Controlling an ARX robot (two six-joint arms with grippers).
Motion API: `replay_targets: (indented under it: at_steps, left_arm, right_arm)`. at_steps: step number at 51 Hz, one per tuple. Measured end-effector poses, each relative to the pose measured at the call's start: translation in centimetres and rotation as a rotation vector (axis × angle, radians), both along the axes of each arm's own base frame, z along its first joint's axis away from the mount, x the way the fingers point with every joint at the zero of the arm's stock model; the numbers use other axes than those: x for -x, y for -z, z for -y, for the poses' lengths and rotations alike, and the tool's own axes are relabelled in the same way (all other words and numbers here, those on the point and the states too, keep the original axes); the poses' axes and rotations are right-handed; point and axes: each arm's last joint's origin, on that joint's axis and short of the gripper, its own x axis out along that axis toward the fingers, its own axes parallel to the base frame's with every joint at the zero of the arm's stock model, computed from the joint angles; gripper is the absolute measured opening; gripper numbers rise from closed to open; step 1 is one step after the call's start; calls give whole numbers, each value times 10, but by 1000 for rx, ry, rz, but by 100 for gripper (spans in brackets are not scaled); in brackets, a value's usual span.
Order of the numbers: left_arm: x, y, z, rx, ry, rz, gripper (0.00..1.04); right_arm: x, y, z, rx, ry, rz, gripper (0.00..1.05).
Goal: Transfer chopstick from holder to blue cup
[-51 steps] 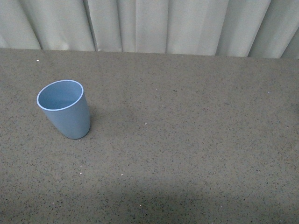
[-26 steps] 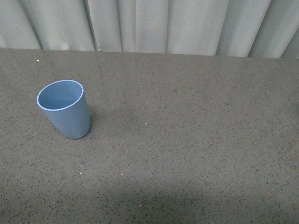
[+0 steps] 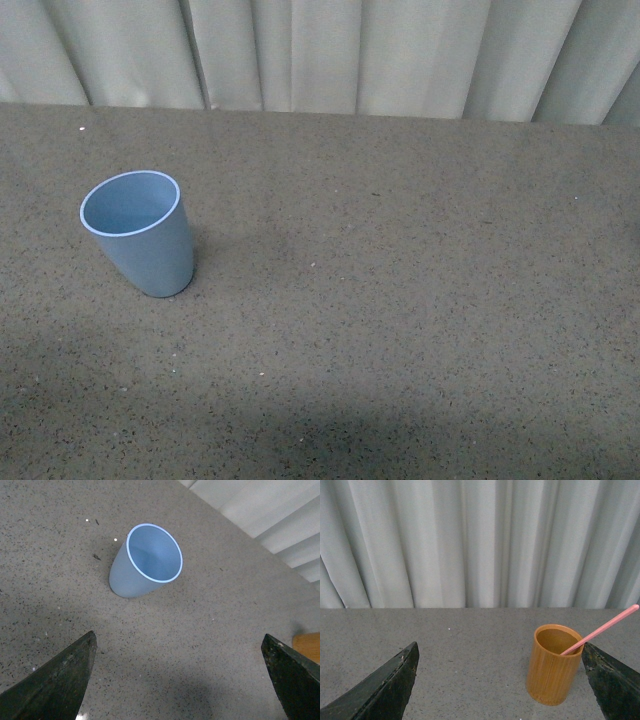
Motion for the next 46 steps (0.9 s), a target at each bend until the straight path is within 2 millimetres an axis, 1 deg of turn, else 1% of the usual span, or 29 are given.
replay_targets:
  at_steps: [9,13,26,31,39,43,46]
  left_arm:
    - [-30,2,17,-58,-7,-63,98]
    - [-39,4,23,-80,-9,-86,98]
    - [-56,14,40,-124,-7,-147,98]
    - [-62,21,54,-144,13,-180,98]
    - [-70,18,77,-144,58,-176,98]
    - [-75,19,83,-145,61,-182,98]
    - [-79,22,83,-148,40,-197,98]
  right_arm:
    - [0,0,0,0,0,0,95]
    - [0,0,0,0,0,0,95]
    - [0,0,0,0,0,0,95]
    - [0,0,0,0,0,0,95]
    - [0,0,0,0,0,0,95]
    - [0,0,0,0,0,0,95]
    - [0,0,0,0,0,0,95]
